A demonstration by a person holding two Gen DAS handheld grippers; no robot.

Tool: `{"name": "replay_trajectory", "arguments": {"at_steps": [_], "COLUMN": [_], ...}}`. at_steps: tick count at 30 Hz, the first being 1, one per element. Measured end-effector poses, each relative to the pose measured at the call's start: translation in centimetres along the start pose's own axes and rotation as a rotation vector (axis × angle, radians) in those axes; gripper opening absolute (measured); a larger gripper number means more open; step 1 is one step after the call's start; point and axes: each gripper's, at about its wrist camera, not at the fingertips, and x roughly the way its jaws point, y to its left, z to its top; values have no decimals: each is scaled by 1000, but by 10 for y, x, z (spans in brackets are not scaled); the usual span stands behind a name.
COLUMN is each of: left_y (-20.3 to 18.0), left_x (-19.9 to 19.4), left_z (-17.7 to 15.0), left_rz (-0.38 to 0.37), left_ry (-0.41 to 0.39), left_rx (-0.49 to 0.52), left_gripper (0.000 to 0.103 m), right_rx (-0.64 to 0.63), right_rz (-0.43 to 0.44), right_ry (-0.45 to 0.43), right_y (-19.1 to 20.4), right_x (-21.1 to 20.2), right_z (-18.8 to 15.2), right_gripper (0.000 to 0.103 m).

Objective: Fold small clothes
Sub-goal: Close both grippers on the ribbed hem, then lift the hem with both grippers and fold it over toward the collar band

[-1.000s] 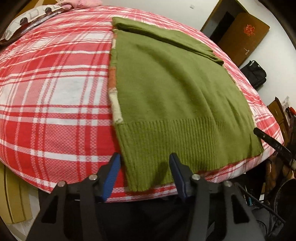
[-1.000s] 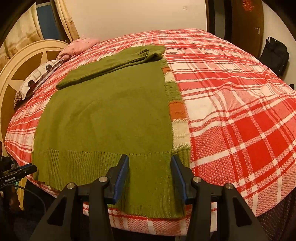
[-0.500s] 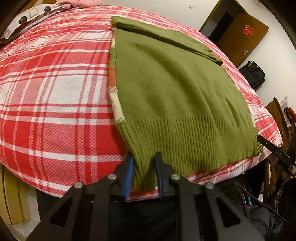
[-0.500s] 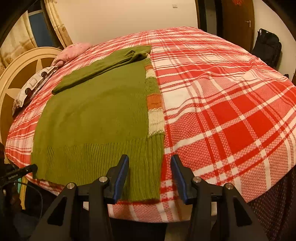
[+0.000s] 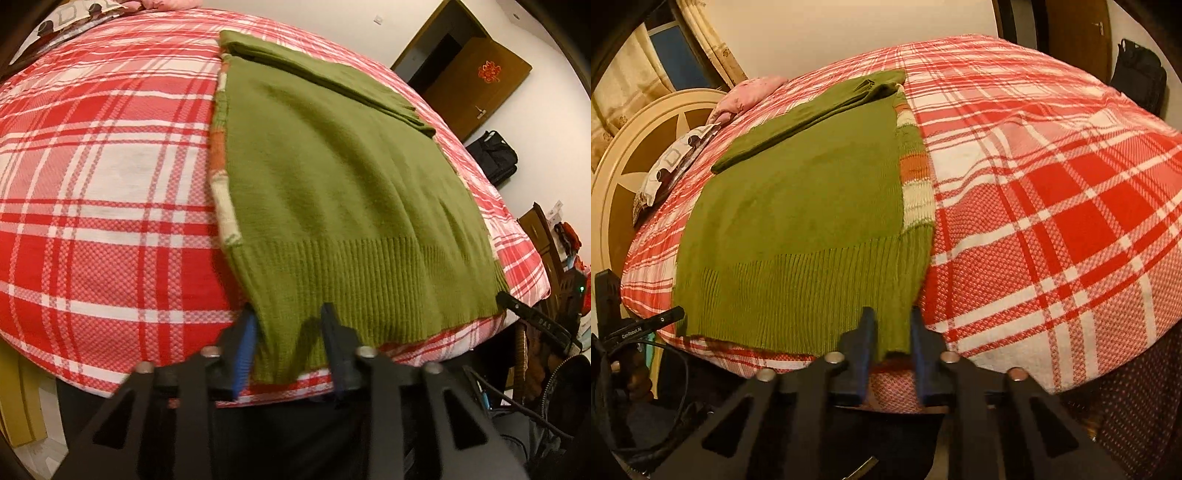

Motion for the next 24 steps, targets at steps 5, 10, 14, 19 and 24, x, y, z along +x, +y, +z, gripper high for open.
{"name": "replay_trajectory", "arguments": {"at_steps": [5,10,14,19,24], "left_y": [4,-1,-2,-1,-1], "left_x": [-12,-40,-58,-64,-66], "left_z": [1,9,20,40,60], "left_rz": [-30,-74,-118,-170,-187], "left_ry": [-25,-131,-193,-235,-265], "left_rx": [9,44,47,28,27], "left_gripper": [9,9,9,9,9], "right_rx": [57,135,180,192,173], "right_rz": [102,233,317,362,357], "right_ry": [-43,-134,-183,-242,-282], "right_y": [-8,-18,-21,-18,-14], "right_x": [-9,-27,-38,-53,-62], "right_z": [1,7,13,29,56], "right_gripper": [6,5,5,5,5]}}
